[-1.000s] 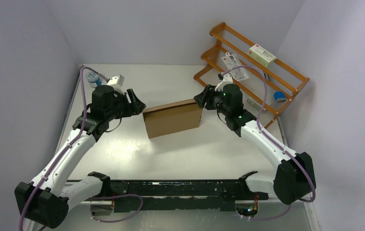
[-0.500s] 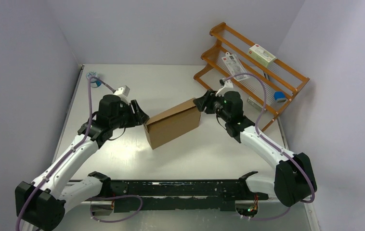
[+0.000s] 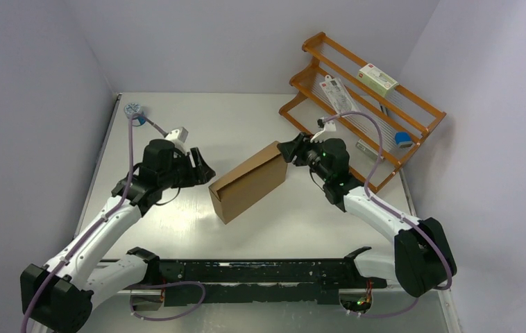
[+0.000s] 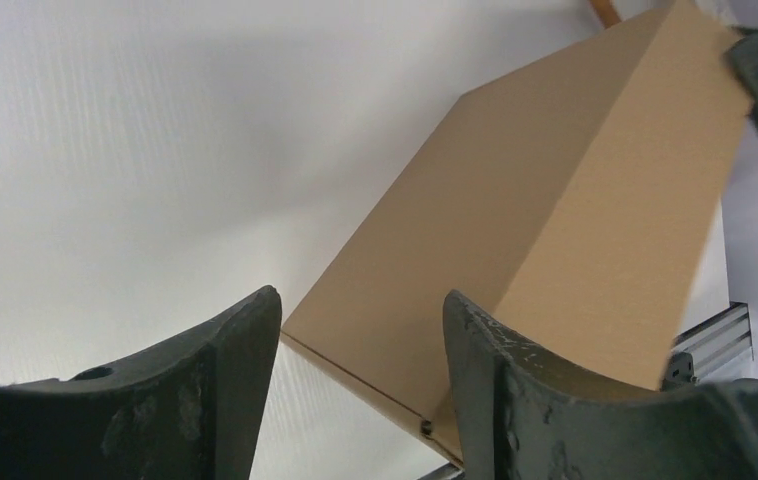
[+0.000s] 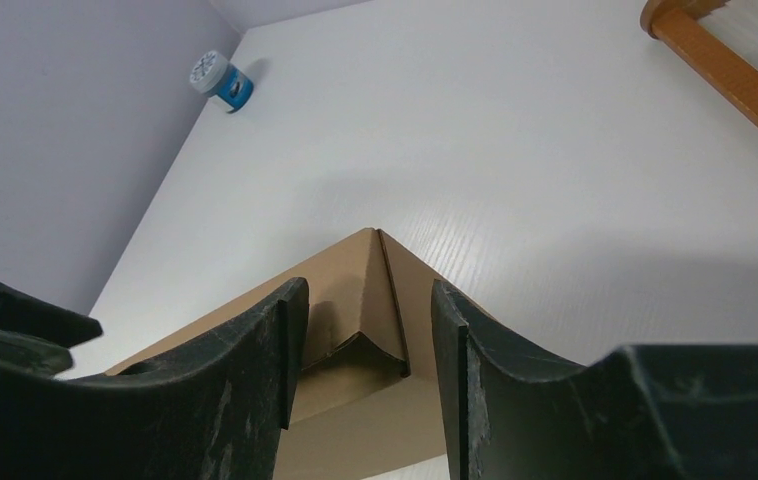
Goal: Fold the paper box
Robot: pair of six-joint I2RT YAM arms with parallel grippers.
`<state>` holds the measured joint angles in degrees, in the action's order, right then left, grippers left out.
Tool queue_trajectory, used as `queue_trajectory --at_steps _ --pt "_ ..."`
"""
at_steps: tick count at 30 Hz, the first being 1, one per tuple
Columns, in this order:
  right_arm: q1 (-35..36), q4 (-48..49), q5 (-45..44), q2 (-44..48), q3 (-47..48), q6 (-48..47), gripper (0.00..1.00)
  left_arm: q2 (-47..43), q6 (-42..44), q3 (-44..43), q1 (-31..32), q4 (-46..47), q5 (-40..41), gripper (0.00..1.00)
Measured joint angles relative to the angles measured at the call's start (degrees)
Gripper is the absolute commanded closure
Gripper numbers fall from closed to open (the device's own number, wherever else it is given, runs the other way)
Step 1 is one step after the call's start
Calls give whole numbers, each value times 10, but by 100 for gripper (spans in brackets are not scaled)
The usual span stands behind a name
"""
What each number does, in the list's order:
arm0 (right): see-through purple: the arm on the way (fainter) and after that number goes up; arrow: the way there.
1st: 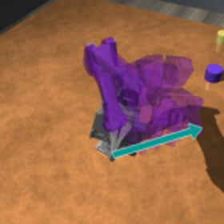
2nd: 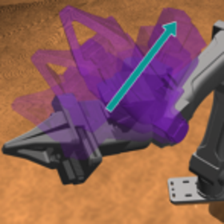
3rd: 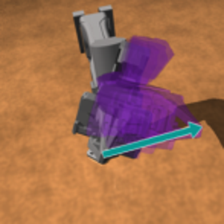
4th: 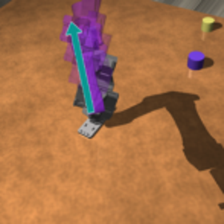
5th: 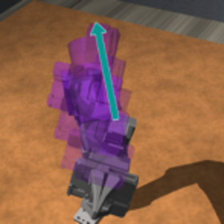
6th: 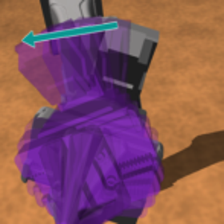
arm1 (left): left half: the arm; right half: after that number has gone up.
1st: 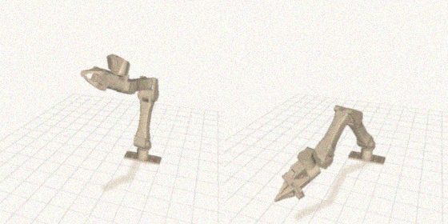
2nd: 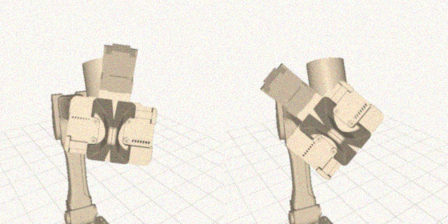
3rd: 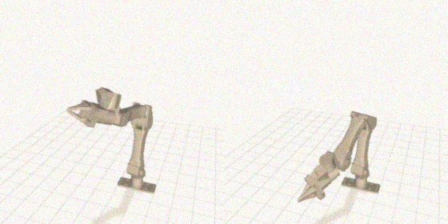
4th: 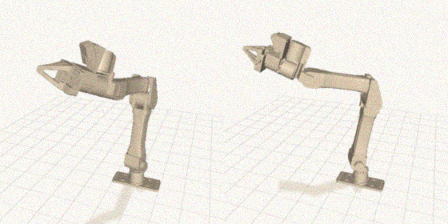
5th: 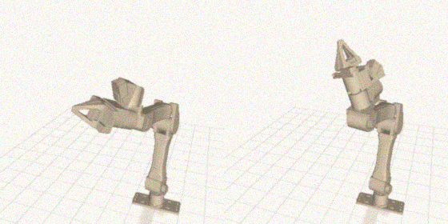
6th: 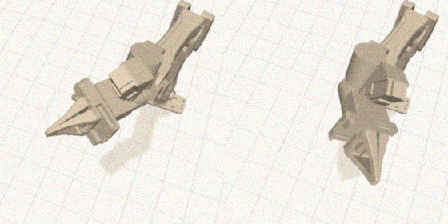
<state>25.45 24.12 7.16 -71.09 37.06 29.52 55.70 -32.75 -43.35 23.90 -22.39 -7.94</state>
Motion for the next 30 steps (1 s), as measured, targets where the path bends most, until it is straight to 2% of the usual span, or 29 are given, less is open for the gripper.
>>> queue_trajectory --at_steps 4,12,21,26,30 --pt "2 21 -5 -7 -10 0 49 -3 32 -30 1 -3 0 33" --pt "29 69 -33 -37 -15 0 55 -8 85 -34 2 -15 -12 30" --pt "63 112 -94 -63 -15 4 66 35 114 -61 3 -8 -58 30" --pt "80 131 -145 -85 -5 10 66 70 114 -65 3 24 -68 30" --pt "113 130 -219 -100 10 15 65 114 116 -103 3 21 -25 24"
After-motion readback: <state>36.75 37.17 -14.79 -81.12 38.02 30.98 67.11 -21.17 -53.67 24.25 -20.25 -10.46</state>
